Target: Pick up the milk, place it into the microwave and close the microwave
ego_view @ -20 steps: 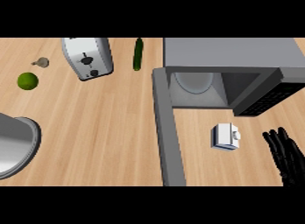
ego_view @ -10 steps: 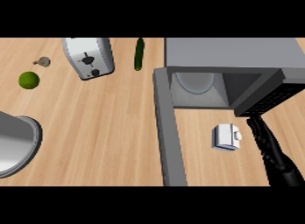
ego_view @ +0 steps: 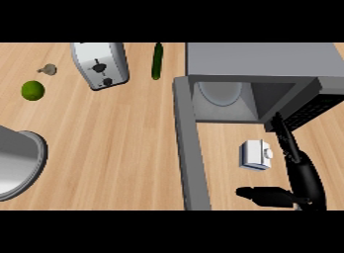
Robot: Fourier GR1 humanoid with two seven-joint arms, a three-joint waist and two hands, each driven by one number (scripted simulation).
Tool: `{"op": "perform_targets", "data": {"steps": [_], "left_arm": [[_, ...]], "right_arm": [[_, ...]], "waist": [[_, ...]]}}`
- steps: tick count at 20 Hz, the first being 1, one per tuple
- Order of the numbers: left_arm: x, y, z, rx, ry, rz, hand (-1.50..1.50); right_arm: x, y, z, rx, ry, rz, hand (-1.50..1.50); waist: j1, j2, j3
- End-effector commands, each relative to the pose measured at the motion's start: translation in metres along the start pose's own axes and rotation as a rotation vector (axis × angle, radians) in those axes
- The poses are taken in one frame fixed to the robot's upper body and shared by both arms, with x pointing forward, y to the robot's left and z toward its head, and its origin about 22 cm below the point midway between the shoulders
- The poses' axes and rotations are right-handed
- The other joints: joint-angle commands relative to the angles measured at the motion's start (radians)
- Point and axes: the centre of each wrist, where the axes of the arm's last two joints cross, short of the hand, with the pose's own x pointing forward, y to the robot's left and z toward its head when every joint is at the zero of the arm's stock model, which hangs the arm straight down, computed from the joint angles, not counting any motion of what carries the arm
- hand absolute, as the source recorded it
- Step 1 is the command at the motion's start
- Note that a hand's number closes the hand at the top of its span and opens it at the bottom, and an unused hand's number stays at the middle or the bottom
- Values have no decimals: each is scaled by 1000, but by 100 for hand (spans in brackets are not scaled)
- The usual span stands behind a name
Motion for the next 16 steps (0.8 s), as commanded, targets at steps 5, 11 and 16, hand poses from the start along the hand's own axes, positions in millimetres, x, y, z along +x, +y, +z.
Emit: {"op": "perform_targets", "data": {"steps": [5,11,16], "left_arm": [[3,21,22,17,2,-5,-150],[11,7,21,-6,11,16,-150],[5,9,7,7,-13,11,-150]], "right_arm": [[-46,-20,-5,-13,57,54,-150],[-82,-12,-5,32,66,15,-150],[-101,3,0,88,95,-3,-150]], "waist": [[6,-1,0],[7,1,1],[-3,4,1]]}}
